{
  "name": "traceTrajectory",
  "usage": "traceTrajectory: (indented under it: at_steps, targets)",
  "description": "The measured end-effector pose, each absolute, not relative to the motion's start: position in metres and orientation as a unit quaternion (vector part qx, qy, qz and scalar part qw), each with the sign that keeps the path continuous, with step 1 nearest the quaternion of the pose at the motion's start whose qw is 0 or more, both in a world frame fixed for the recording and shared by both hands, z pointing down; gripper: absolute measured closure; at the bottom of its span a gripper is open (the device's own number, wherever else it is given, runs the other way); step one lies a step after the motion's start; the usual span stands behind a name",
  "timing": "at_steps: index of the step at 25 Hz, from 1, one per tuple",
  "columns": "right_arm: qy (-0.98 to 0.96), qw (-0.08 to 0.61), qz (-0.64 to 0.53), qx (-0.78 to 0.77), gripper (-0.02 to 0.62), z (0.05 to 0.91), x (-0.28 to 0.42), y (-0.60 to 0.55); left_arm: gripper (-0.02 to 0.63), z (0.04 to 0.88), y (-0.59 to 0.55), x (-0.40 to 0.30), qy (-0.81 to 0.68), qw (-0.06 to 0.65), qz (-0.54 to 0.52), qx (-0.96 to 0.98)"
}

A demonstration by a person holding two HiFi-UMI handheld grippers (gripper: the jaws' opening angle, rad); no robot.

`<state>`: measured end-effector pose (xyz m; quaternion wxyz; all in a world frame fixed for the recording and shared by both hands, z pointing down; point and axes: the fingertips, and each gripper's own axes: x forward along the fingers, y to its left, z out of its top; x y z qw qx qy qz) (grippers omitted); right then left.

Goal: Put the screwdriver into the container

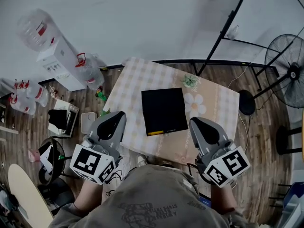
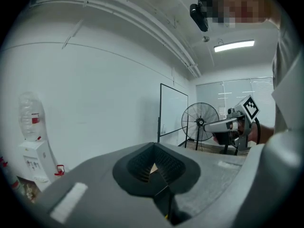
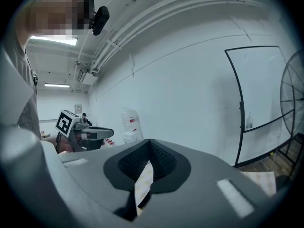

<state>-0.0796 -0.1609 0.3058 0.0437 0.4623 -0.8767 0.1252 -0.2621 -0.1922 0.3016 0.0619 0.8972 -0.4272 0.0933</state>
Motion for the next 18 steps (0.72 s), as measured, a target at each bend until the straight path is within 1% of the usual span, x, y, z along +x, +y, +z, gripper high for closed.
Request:
traceTrajectory:
  at_steps: [9,18]
  targets:
    - [-0.877,0.053,0.125,0.461,0.568,0.313,-0.08,-0.162,0.606,0.306,-0.193,-0.256,-0.424,0.064,0.094,0.898]
    - [-0.878,0.066,0.127,0.456,0.568,0.316,-0.082,-0.163,0.606,0.317,-0.188,-0.254,-0.421,0.082,0.096,0.898]
